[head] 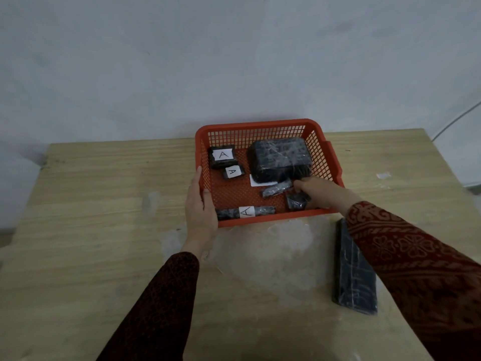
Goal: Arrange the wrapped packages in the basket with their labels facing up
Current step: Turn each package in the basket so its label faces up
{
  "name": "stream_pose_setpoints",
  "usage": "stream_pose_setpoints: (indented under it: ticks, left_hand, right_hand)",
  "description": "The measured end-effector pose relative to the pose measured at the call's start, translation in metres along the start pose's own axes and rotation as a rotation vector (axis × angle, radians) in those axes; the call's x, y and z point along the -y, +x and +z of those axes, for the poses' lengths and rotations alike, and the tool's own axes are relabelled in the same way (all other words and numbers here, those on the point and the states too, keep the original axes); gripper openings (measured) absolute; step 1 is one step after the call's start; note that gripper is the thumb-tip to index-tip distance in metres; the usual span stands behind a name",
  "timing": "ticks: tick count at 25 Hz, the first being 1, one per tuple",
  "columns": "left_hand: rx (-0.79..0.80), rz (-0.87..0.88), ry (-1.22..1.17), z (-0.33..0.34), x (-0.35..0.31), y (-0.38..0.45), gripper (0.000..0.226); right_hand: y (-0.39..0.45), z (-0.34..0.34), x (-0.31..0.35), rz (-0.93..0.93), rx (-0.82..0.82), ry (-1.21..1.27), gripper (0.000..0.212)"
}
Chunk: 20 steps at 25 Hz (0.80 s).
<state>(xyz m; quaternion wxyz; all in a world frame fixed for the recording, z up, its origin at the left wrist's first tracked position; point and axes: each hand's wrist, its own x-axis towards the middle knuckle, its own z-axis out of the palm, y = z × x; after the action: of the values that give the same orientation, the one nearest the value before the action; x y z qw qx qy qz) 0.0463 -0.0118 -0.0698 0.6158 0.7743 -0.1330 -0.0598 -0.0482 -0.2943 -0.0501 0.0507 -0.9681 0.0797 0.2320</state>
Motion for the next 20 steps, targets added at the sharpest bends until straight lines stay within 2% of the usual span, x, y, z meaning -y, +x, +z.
stream_pose_setpoints:
  ticks: [5,7,9,13,17,20]
  left_hand:
    - [0.002,-0.013,0.016,0.001,0.001,0.001,0.048]
    - [0.001,-0.011,0.018,0.001,0.002,0.001,0.048]
    - [0.003,-0.007,0.017,0.001,0.003,0.0,0.048]
    - [0.0,0.002,0.011,0.0,0.005,0.001,0.047]
    - [0.005,-0.011,0.017,0.0,0.006,0.002,0.048]
    - [0.003,-0.007,0.023,0.0,0.005,0.002,0.048]
  right_hand:
    - [0.0,-0.01,0.0,0.094,0.157,0.177,0.031]
    - [0.001,-0.016,0.002,0.13,0.198,0.217,0.038]
    - [0.001,-0.025,0.004,0.164,0.18,0.265,0.044]
    - [0.006,-0.048,0.023,0.052,0.113,0.324,0.018]
    - [0.032,-0.056,0.072,-0.139,-0.013,0.408,0.023]
    - [0.057,-0.043,0.105,-0.126,-0.051,0.45,0.036]
